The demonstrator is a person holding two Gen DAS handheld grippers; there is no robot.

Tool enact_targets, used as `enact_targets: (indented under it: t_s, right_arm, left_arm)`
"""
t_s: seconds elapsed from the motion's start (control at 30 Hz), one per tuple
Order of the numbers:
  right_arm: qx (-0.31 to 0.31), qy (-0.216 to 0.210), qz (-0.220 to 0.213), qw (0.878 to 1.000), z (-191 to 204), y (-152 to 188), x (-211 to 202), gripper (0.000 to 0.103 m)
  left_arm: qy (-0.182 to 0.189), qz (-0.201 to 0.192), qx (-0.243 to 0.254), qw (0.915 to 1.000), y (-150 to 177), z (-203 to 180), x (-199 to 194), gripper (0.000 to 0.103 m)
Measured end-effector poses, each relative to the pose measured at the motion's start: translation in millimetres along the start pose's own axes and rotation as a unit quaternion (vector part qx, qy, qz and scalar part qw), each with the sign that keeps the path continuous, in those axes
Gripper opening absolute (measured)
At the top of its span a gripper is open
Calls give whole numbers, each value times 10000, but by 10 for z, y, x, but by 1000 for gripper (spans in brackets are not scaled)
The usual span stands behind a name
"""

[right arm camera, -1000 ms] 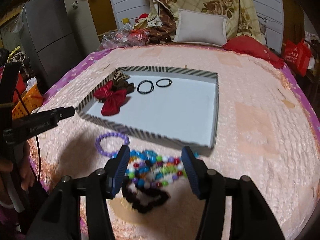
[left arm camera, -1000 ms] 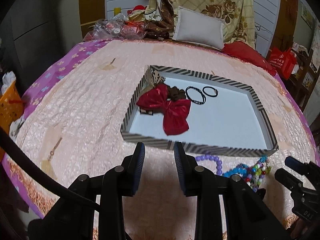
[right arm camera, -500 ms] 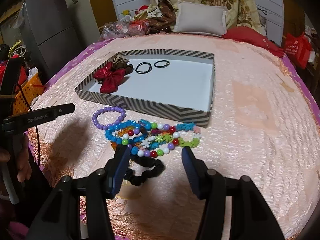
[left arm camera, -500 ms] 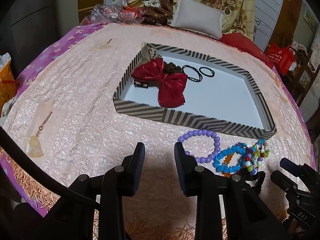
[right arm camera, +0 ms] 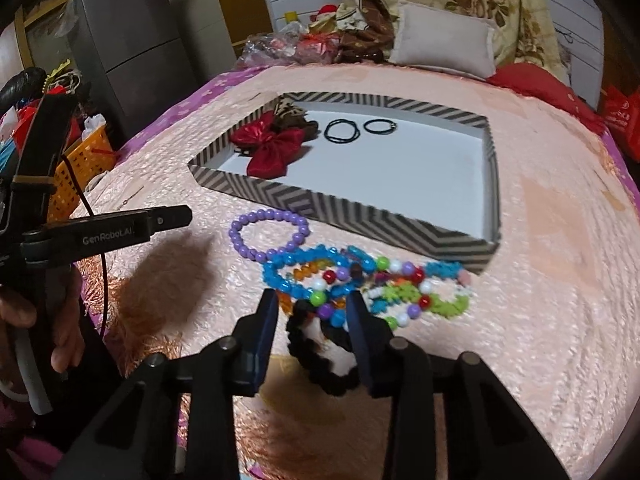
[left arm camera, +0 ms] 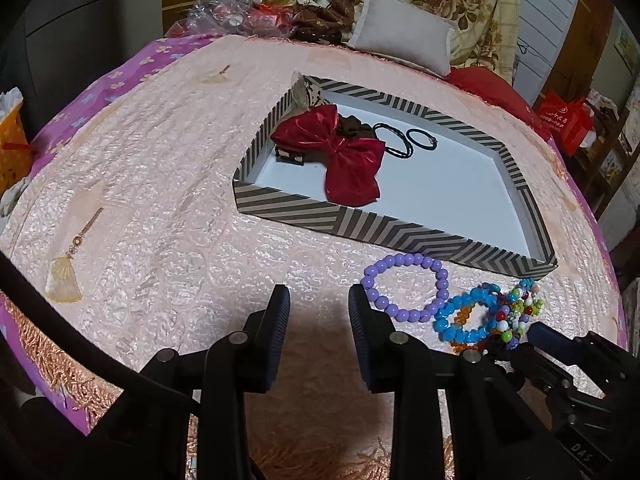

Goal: Organize jewelry
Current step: 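Withdraw both tools from the tray back over the bead bracelets, then grasp the multicolour bead bracelet with the right tool while the left tool grasps the purple bracelet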

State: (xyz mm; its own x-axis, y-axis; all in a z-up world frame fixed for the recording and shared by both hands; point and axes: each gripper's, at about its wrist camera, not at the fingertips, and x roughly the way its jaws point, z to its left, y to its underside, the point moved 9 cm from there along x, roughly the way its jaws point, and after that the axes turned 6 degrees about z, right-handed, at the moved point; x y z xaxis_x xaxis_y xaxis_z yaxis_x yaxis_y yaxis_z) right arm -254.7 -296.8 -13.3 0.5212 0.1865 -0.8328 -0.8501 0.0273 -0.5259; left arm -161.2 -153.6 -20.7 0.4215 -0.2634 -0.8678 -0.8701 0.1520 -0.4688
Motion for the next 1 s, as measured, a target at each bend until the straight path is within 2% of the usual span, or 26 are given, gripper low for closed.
enact_targets:
  t_s: [0.27, 0.33, 0.4, 0.57, 0.7, 0.8, 1.0]
  right_arm:
    - [-96, 154, 147, 9997, 7, -28, 171, 28]
    - [-39, 132, 232, 9996, -22, -7, 236, 23]
    - [-8, 111, 280, 9995, -49, 22, 261, 12]
    - [79, 13, 150, 9999, -91, 34, 180, 10]
    - [116, -63, 89, 9999, -99, -6, 126, 10]
    - [203, -168, 66, 9996, -110, -15, 107, 10]
    - [300, -268, 82, 9992, -142, -5, 112, 10]
  left_arm:
    - [23, 62, -5, 10000, 6, -17, 53, 27]
    - [21, 80, 15, 10000, 9, -30, 70, 27]
    - [41, 100, 12, 9999, 8, -42, 87, 27]
    - [199, 184, -53, 9996, -7, -74, 162, 27]
    - [603, 251, -18, 9979, -14, -185, 206, 27]
    - [718, 231, 61, 9971, -38, -261, 218, 27]
    - [955, 585, 259, 9934, -50, -417, 402, 27]
